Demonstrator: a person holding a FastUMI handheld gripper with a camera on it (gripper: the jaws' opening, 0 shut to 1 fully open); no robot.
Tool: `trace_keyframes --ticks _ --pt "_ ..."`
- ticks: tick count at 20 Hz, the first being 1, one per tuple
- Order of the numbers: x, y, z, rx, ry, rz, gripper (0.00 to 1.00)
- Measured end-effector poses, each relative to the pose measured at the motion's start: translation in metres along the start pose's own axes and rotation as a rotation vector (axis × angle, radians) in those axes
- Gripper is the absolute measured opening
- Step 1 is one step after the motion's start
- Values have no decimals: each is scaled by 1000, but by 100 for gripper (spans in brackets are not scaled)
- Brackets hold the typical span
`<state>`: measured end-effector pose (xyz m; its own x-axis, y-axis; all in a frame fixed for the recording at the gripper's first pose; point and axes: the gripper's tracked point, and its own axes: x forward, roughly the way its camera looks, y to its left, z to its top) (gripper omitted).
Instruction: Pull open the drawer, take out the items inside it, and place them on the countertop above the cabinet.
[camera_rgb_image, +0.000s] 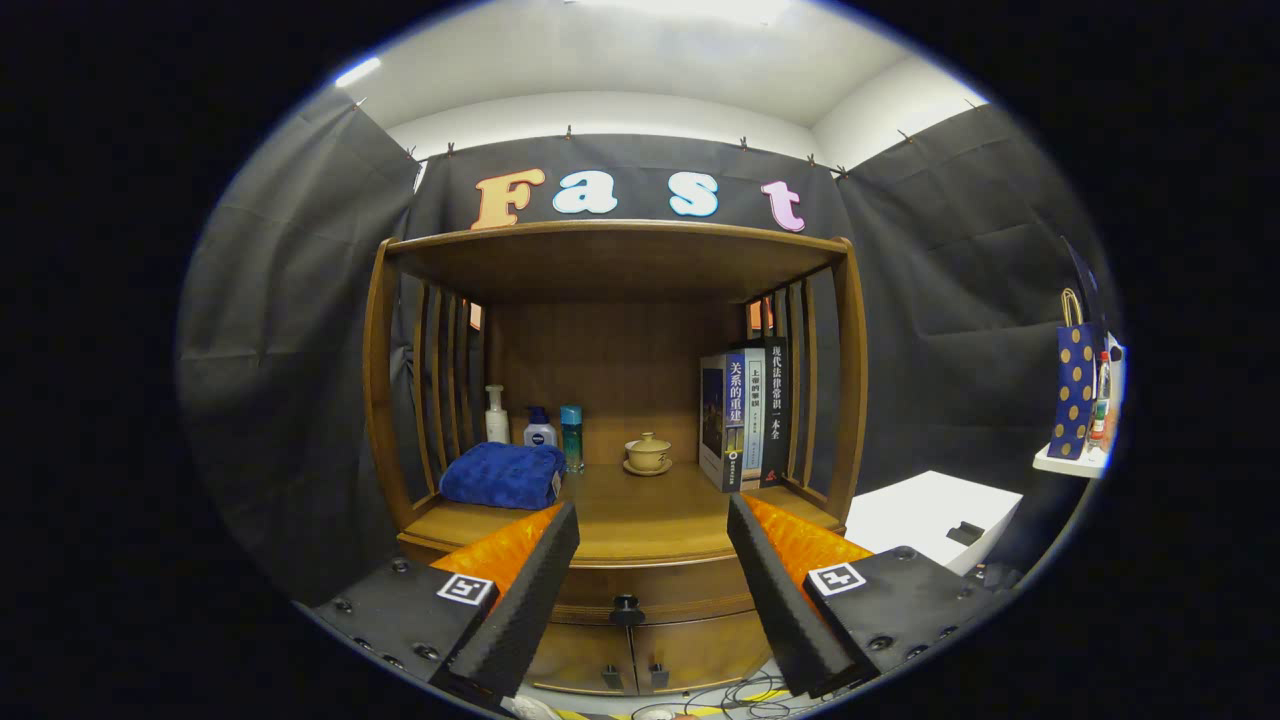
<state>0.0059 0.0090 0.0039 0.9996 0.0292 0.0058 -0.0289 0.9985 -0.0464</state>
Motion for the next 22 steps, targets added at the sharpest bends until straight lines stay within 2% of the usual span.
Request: trace_keyframes --ticks 8,22 --pt "10 -2 -19 29 14 5 99" --pt "79 -1 -140 52 94 34 99"
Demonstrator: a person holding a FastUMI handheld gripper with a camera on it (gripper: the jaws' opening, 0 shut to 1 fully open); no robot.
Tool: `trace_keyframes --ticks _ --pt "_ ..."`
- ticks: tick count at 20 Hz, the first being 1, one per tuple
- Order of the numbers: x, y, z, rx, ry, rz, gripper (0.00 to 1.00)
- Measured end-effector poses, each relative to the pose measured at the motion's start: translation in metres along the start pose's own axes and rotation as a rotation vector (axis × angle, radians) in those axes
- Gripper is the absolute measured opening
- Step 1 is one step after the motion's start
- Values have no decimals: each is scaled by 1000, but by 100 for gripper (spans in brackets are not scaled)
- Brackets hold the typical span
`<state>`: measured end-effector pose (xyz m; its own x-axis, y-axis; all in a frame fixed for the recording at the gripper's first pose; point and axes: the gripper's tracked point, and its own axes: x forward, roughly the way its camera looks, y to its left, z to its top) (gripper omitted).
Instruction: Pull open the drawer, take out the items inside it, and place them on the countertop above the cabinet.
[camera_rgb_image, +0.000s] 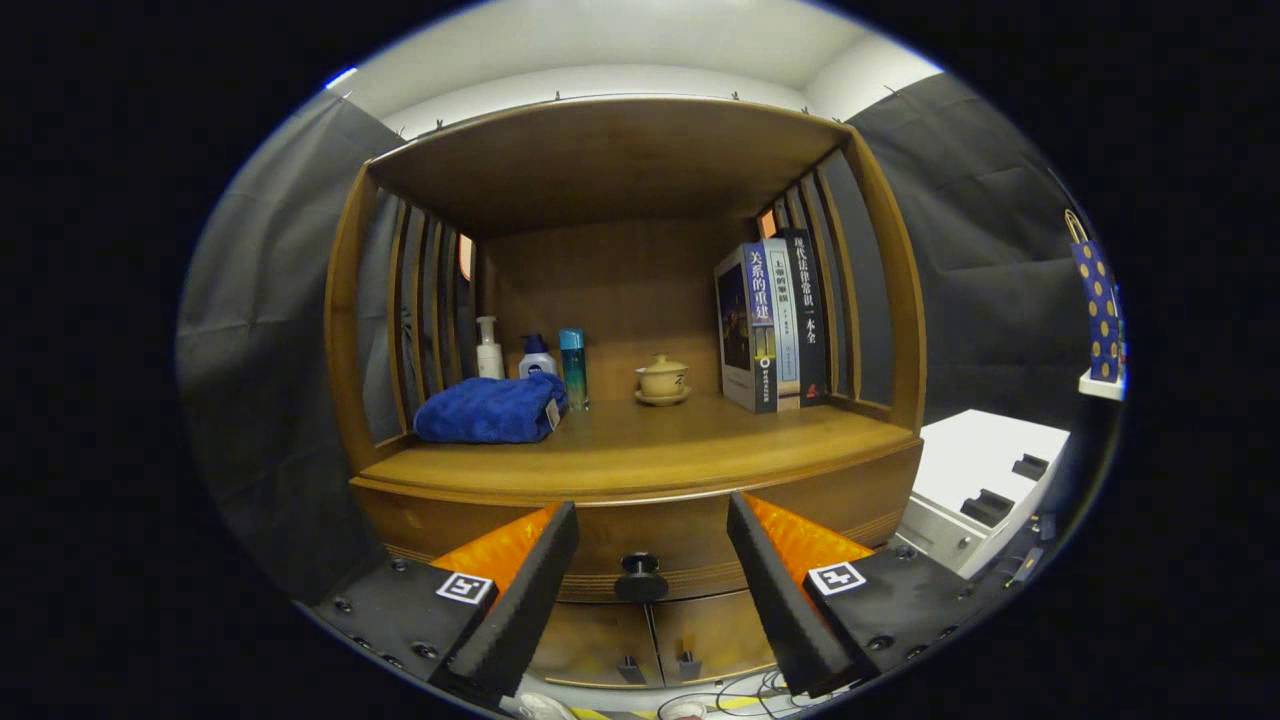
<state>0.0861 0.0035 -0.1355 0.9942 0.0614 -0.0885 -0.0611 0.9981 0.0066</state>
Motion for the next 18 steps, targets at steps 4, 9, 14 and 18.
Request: trace_keyframes --ticks 4,9,14,18 --pt "27 -5 -38 -11 68 5 99" --pt "46 -6 -75 -3 135 18 99" --pt "57 3 -91 13 165 40 74" --pt "55 0 -92 24 195 39 49"
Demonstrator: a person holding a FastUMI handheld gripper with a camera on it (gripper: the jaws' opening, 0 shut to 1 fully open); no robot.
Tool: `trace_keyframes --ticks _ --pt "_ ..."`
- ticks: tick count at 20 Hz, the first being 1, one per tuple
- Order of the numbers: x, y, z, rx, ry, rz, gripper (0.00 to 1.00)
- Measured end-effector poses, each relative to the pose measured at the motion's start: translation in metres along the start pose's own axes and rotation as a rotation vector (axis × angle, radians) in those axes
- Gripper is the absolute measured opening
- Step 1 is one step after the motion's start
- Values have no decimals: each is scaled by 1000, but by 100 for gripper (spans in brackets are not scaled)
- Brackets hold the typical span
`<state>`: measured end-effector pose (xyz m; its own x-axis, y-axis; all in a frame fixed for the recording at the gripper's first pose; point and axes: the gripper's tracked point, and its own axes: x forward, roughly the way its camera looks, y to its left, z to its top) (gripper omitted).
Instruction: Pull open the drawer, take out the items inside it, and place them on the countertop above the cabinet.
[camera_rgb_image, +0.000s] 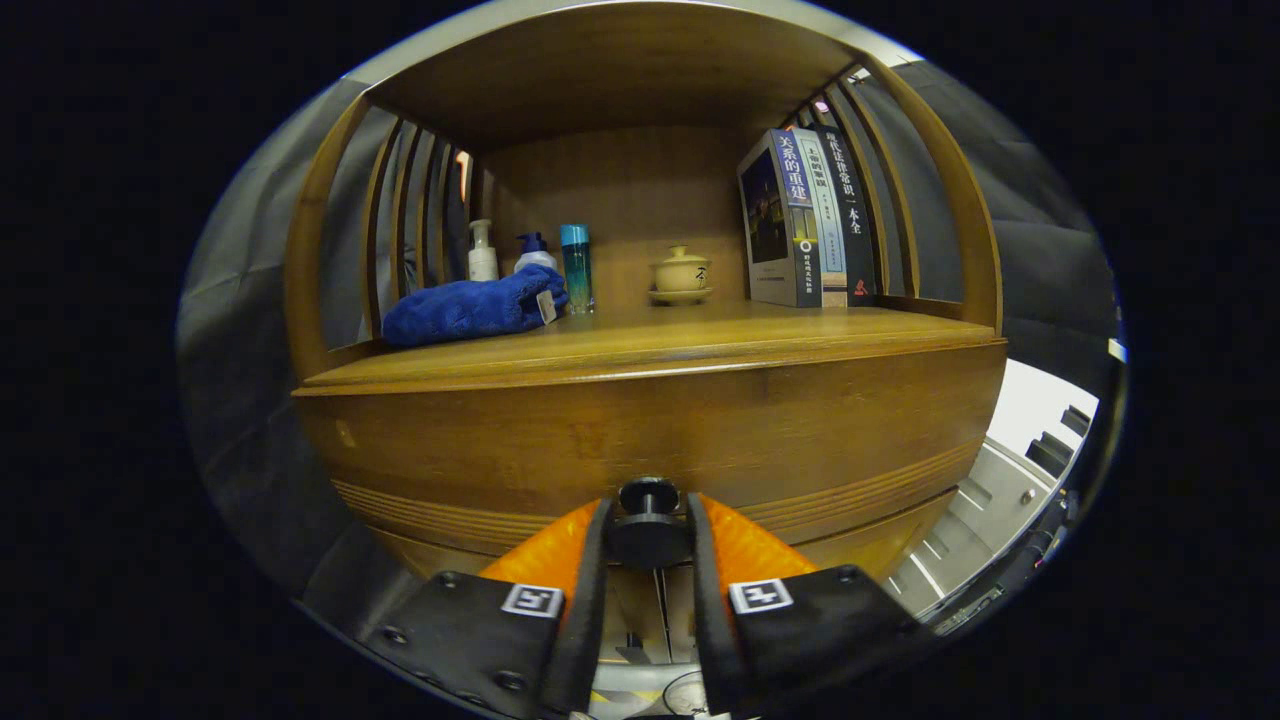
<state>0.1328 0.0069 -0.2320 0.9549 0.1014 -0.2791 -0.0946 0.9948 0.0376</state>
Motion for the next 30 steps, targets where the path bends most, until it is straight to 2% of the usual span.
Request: trace_keyframes --ticks 4,17,30 --pt "-1 1 0 18 8 -15 35" --pt "-88 0 -23 17 19 -36 35" --pt "-148 1 -49 8 43 -45 35"
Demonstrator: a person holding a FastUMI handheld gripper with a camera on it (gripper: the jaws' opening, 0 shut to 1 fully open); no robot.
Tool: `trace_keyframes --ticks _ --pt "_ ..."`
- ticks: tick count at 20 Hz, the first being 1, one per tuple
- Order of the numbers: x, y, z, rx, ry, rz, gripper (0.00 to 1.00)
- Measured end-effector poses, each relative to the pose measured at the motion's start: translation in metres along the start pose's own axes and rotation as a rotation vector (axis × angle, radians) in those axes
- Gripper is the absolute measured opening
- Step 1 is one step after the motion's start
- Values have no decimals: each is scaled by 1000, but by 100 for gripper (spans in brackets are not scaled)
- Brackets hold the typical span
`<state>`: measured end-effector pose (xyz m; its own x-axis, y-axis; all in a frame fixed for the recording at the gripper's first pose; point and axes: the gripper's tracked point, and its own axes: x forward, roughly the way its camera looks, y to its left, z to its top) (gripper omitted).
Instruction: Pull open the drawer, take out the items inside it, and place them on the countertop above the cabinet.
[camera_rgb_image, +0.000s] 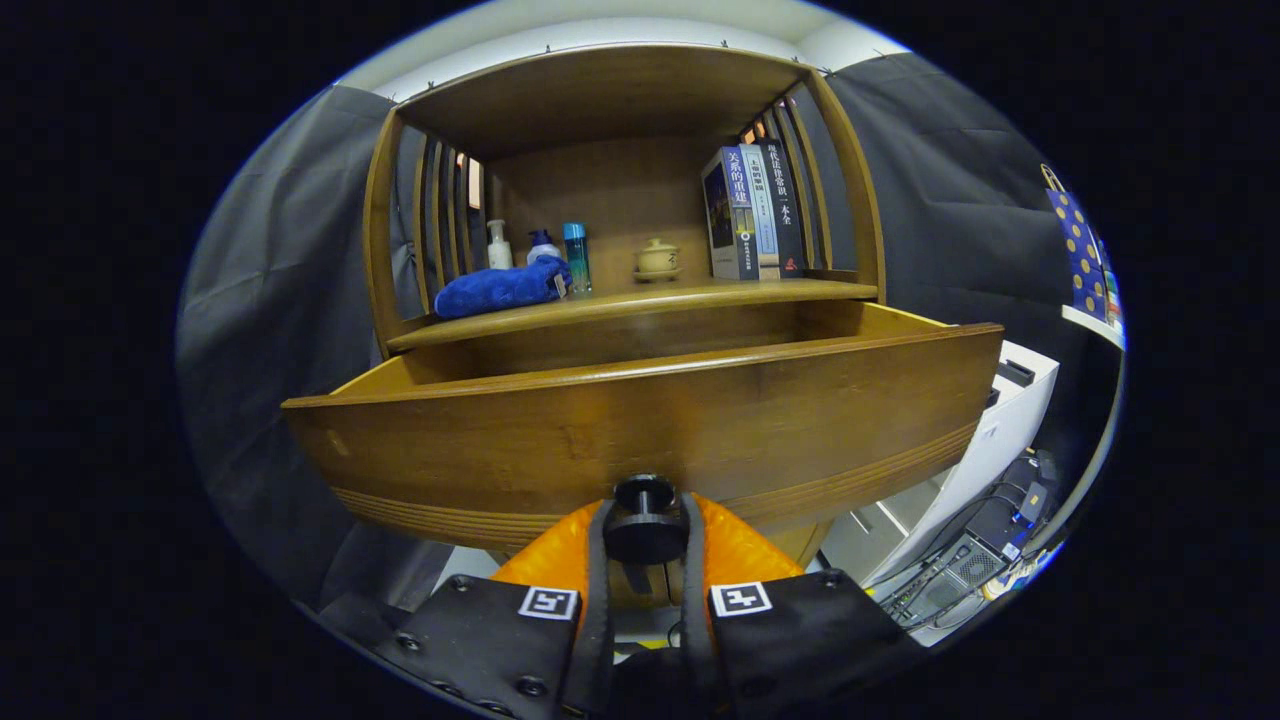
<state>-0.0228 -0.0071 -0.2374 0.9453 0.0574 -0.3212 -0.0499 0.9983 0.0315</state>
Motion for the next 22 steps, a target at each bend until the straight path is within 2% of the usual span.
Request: trace_keyframes --ticks 5,8,11,16,19,22 --pt "-4 2 -2 14 18 2 35" --pt "-6 1 -3 13 50 -1 41" --pt "-9 2 9 79 54 -8 49" --pt "-29 8 62 53 -29 6 79" --pt "-38 13 110 32 -134 9 97" --pt "-34 21 149 2 -180 28 98"
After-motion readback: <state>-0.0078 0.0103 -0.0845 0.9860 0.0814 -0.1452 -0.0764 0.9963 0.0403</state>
